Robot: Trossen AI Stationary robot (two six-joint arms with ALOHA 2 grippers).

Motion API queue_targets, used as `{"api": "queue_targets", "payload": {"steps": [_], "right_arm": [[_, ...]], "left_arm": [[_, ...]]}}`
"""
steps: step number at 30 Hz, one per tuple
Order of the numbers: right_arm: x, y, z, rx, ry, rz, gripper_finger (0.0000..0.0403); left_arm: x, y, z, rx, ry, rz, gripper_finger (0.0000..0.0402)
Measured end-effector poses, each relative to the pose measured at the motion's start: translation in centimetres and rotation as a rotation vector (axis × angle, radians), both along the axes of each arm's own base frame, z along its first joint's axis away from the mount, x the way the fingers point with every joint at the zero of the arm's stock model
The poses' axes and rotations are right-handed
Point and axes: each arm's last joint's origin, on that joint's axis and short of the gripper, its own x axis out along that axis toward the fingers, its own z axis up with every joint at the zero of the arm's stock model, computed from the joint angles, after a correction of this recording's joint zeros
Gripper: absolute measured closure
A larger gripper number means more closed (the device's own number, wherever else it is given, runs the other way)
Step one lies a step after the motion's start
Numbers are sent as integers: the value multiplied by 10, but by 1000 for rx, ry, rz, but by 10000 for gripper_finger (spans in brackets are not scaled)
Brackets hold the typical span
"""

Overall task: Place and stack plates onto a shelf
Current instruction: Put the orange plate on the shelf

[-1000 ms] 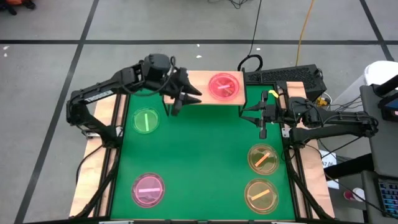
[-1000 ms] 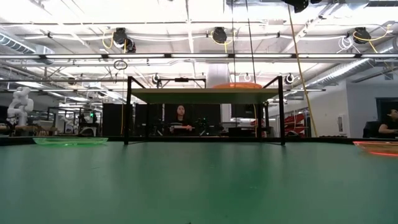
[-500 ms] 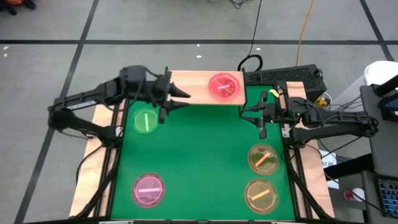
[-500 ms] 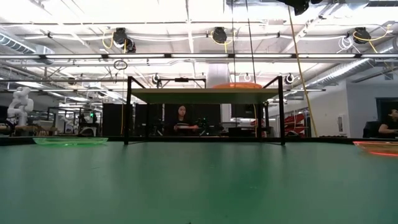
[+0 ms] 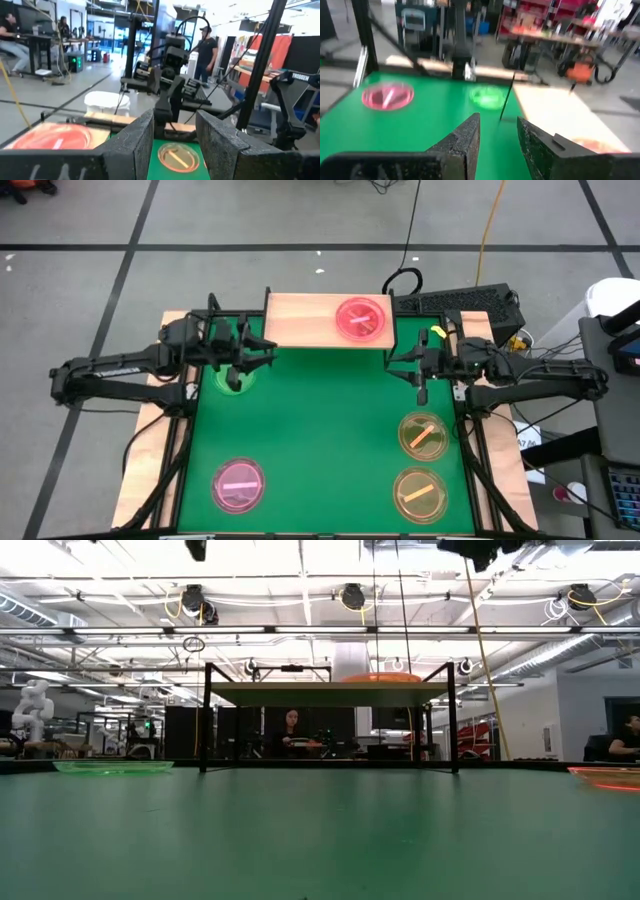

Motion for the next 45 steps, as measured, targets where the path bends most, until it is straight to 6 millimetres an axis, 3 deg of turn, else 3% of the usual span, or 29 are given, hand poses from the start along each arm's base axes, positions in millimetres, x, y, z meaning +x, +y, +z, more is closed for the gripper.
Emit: {"api": "queue_targets", "payload": {"steps": [12, 21, 30, 45], "right_arm": [[-12, 1, -54, 217, 583, -87, 289], [4, 7, -81, 486, 858, 14, 289], [16, 5, -119, 410, 1207, -39, 289], [39, -6, -155, 284, 1351, -3, 289]], "left_arm": [[2, -5, -53, -67, 25, 99, 249], [11, -16, -68, -61, -82, 69, 249], [24, -22, -77, -55, -61, 82, 250], [31, -22, -86, -94, -13, 79, 249]]}}
